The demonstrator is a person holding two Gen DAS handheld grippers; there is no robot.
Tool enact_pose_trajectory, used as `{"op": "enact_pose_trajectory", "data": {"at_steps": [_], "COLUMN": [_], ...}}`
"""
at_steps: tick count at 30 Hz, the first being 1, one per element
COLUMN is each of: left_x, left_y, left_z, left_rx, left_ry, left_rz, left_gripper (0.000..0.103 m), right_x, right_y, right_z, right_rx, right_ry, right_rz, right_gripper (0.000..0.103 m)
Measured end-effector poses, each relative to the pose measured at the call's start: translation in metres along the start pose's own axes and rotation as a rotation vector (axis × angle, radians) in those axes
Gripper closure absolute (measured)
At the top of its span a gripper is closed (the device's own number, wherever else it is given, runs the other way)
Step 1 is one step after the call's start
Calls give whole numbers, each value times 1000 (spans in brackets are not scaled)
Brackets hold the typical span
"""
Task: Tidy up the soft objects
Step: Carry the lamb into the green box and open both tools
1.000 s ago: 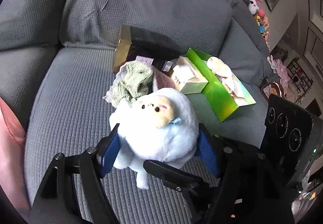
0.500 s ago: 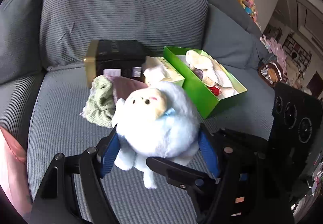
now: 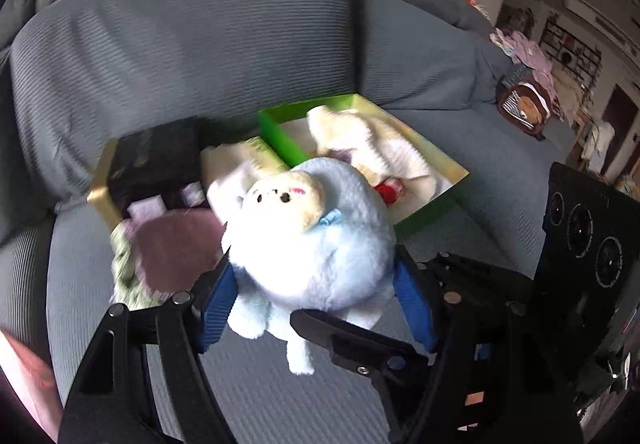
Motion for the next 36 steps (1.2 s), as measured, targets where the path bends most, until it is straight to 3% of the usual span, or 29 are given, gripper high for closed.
{"op": "enact_pose_trajectory", "data": {"at_steps": [10,16,30,36], "left_x": [67,94,102,99], "left_y": [-28,-32,-11,4], "left_z": [-69,-113,-181,-183], "left_rx": [-42,-76,-59,-88], "left_ry": [41,77,206,209], "left_rz": [-117,-97,0,98], "left_gripper": [31,30,30,28], "right_x": [39,58,67,62], "right_y": [-70,-108,-163,-170], "right_z": [5,-7,-61,-76], "right_rx": [-113,-163,-191,-209], "right_ry": [-79,-70,111,176], "right_rz": [-73,-117,-186,-195], "right_gripper": [56,56,56,56]}}
Point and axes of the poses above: each gripper's, at about its wrist camera, not at the fingertips, and z roughly against the way its jaws point, y to its left, x to its top, the point moved 1 cm from there along -z, roughly the way its jaws point, and after that the axes turned 13 degrees about -x, right-handed, at the moved point
